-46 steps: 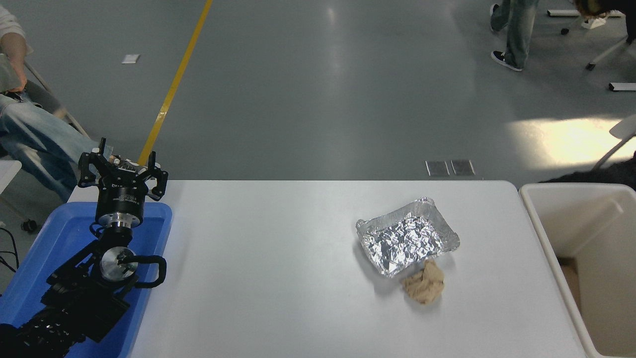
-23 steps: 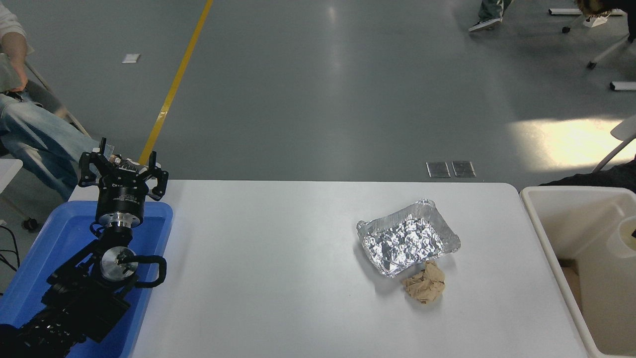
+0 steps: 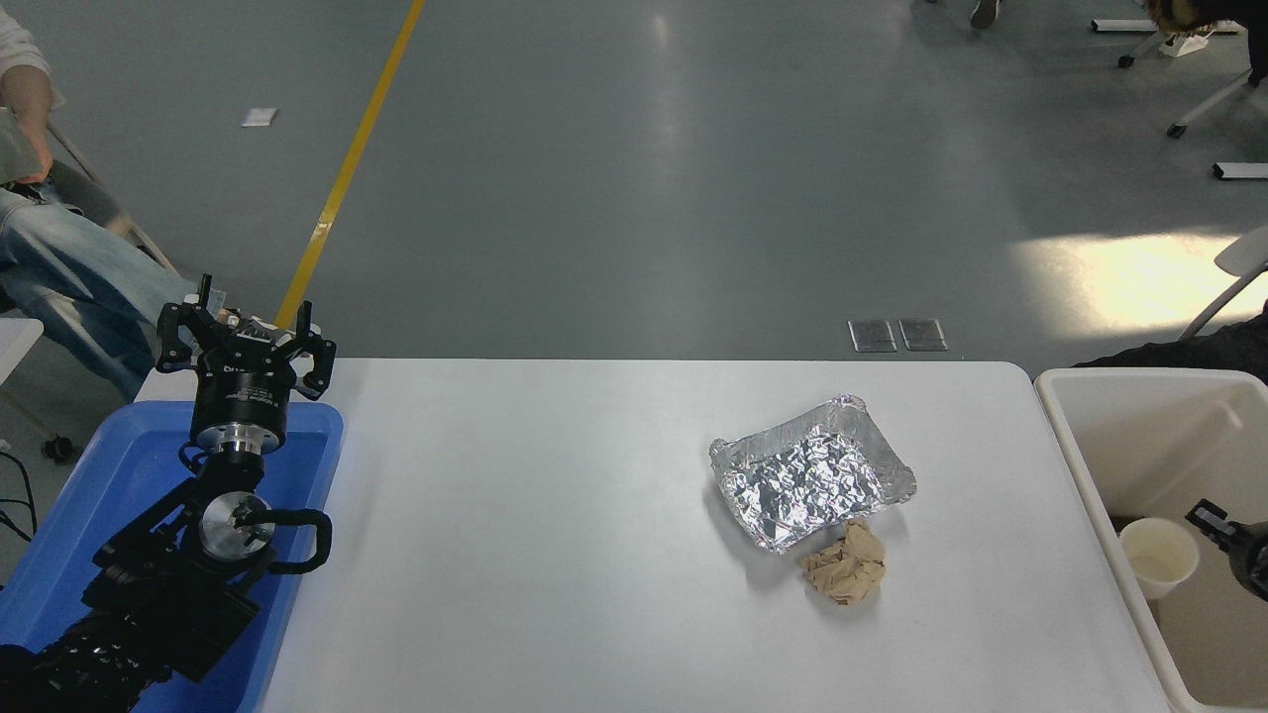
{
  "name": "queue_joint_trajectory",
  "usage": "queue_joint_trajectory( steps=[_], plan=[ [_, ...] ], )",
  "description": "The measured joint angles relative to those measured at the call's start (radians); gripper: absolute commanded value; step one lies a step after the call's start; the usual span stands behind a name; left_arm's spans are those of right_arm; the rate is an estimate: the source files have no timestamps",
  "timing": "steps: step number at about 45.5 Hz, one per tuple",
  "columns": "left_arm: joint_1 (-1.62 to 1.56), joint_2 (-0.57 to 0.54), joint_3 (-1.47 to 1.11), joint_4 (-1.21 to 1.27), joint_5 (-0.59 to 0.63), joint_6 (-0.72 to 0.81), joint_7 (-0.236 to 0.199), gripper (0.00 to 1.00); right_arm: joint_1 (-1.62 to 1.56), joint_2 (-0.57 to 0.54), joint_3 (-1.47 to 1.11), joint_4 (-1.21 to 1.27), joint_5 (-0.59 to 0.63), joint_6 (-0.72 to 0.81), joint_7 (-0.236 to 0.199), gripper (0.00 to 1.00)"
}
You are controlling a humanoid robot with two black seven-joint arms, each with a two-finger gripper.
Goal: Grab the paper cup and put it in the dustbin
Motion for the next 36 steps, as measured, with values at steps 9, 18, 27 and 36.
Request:
queue_joint_trajectory(
  steps=[9,18,27,36],
  plan=[
    [-0.001,0.0,0.001,0.0,0.001,0.0,0.0,0.99,0.116,-0.059,-0.081,0.053,-0.081,0.004,0.003,1.0],
    [-0.001,0.0,0.002,0.0,0.002,-0.001,0.001,0.99,0.409,-0.181,-0.215,0.276,-0.22,0.016,0.005,1.0],
    [0.0,0.0,0.002,0.0,0.003,-0.003,0.002,0.99,0.842,-0.238,-0.392,0.621,-0.339,0.091,0.004,1.0],
    [0.0,0.0,0.002,0.0,0.003,-0.003,0.002,0.99,1.174,-0.184,-0.47,0.905,-0.375,0.276,0.005,1.0]
  ],
)
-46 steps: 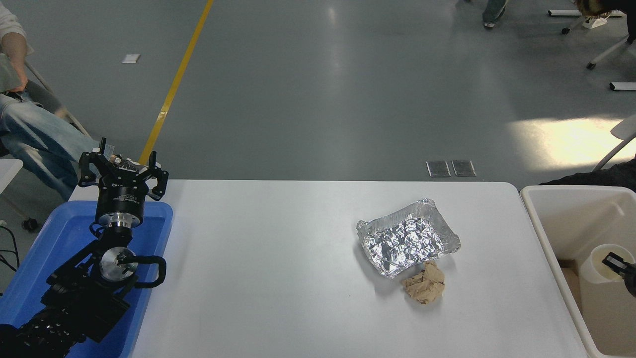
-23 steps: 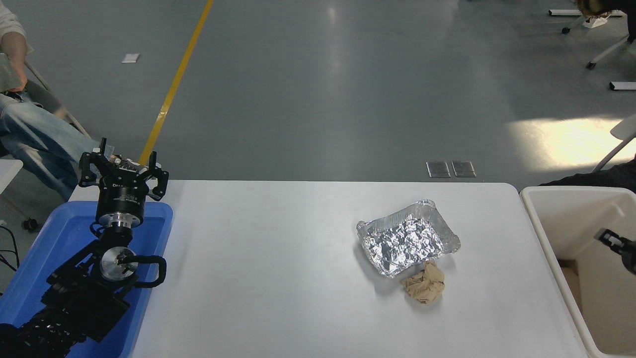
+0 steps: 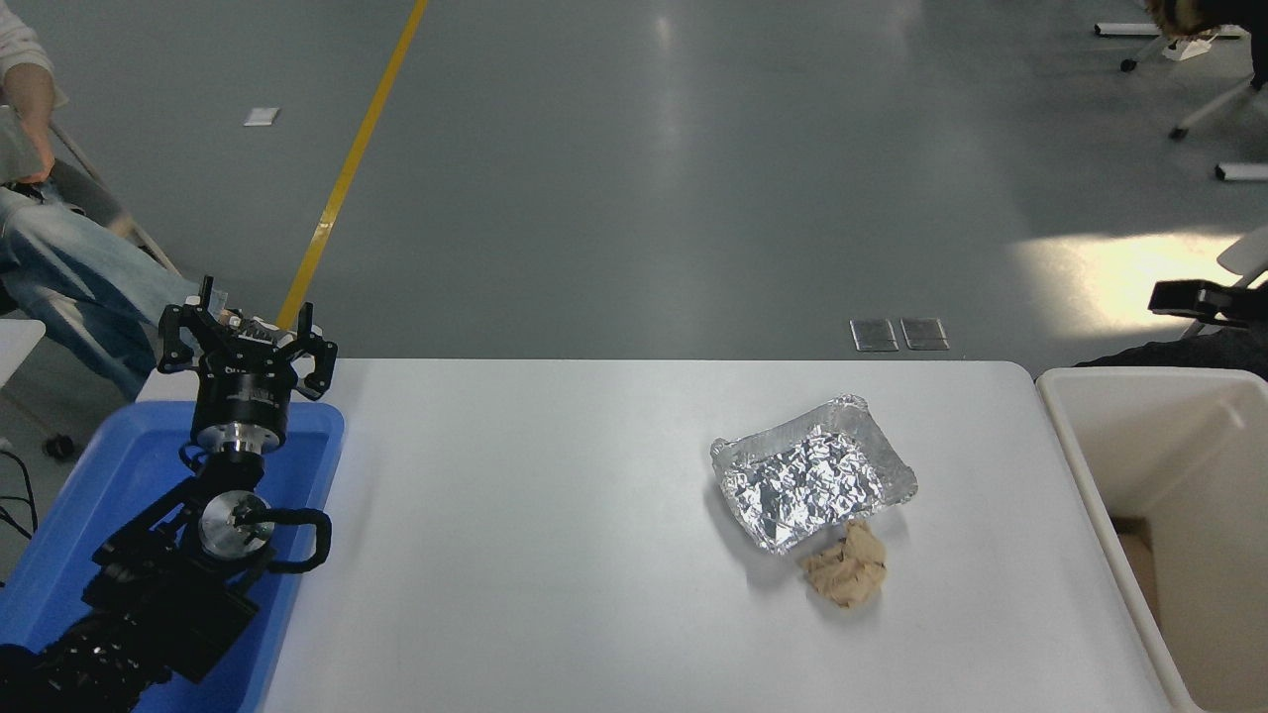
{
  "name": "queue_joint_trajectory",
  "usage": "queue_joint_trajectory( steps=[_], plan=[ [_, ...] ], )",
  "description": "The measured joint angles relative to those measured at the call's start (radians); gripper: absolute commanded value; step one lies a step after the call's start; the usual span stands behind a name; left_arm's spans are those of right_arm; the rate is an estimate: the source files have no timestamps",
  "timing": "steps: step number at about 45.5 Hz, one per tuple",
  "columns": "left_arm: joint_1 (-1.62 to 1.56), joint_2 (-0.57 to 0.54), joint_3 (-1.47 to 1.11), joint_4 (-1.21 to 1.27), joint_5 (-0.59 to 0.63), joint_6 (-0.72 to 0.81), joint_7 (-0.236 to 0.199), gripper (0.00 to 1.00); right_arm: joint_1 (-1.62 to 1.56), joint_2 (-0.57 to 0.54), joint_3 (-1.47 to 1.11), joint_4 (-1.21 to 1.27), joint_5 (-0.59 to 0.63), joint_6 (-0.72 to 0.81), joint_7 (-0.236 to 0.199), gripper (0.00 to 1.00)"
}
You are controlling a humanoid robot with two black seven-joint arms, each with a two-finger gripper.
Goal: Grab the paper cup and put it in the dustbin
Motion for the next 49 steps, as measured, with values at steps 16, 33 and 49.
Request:
queue_joint_trajectory(
  steps=[16,33,49],
  plan=[
    [0.0,0.0,0.0,0.0,0.0,0.0,0.001,0.99,0.323,0.179,0.001,0.32,0.188,0.338,0.0,1.0],
    [0.0,0.0,0.0,0.0,-0.002,0.001,0.0,0.99,0.46,0.26,-0.047,0.429,0.297,0.447,-0.008,1.0],
    [0.0,0.0,-0.002,0.0,-0.003,0.001,-0.001,0.99,0.536,0.269,-0.158,0.514,0.311,0.465,-0.012,1.0]
  ],
)
